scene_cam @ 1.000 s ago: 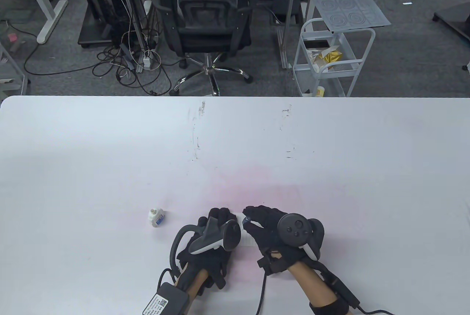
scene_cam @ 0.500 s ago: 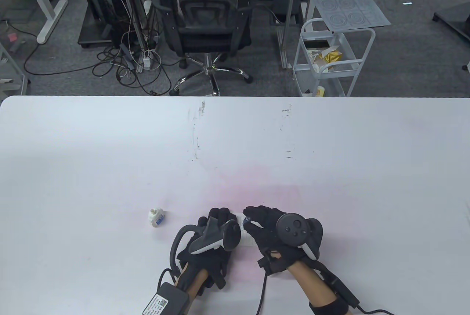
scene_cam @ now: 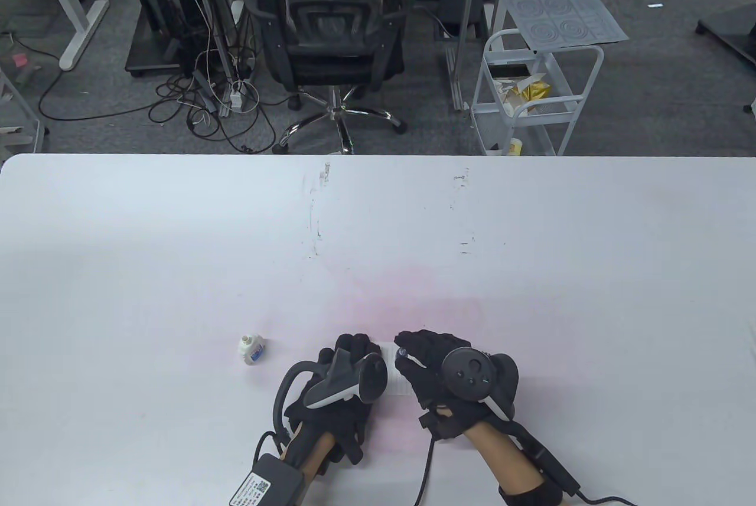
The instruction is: Brush correction fluid to cover black text
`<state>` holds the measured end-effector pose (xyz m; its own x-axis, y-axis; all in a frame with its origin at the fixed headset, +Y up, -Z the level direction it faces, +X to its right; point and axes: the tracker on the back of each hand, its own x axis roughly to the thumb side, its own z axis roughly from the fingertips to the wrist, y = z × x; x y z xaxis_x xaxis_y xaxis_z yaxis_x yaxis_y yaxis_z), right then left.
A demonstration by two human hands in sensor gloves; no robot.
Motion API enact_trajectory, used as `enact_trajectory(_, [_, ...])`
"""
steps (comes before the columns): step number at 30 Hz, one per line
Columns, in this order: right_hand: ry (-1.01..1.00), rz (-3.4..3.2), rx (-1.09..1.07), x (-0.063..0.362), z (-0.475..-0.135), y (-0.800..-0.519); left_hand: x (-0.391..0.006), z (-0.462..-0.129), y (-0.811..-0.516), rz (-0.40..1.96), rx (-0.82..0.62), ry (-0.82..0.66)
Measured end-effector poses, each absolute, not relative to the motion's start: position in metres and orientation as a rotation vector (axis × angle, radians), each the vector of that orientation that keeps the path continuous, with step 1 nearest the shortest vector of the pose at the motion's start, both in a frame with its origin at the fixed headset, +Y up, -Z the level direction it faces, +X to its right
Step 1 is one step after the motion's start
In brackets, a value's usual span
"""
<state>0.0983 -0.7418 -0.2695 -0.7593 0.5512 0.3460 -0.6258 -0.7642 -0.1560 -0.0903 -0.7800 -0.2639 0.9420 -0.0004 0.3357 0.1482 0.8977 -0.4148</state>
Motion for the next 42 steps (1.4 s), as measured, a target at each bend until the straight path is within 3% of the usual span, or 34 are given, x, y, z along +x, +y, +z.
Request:
enact_trajectory(8, [-0.544,2.308,0.502,0.106,-0.248,-0.717,-0.090,-0.263,-0.781,-0.078,-0.457,-0.333])
enact_trajectory(24, [-0.512,2.309,0.321,0.151,-0.244,-0.716,-0.095,-0.263,-0.779,-0.038,-0.447,-0.332])
enact_trajectory(29, [-0.503,2.307,0.322,0.150,-0.245,-0.717,-0.103,-0.260,-0.763,0.004,-0.268,-0.329])
enact_trajectory(36, [-0.488,2.299,0.319,0.148,-0.245,-0.718,-0.129,-0.253,-0.706,0.019,0.017,-0.240])
enact_trajectory(42, [-0.476,2.292,0.312,0.147,-0.246,-0.718,-0.173,-0.253,-0.683,0.076,0.105,-0.112])
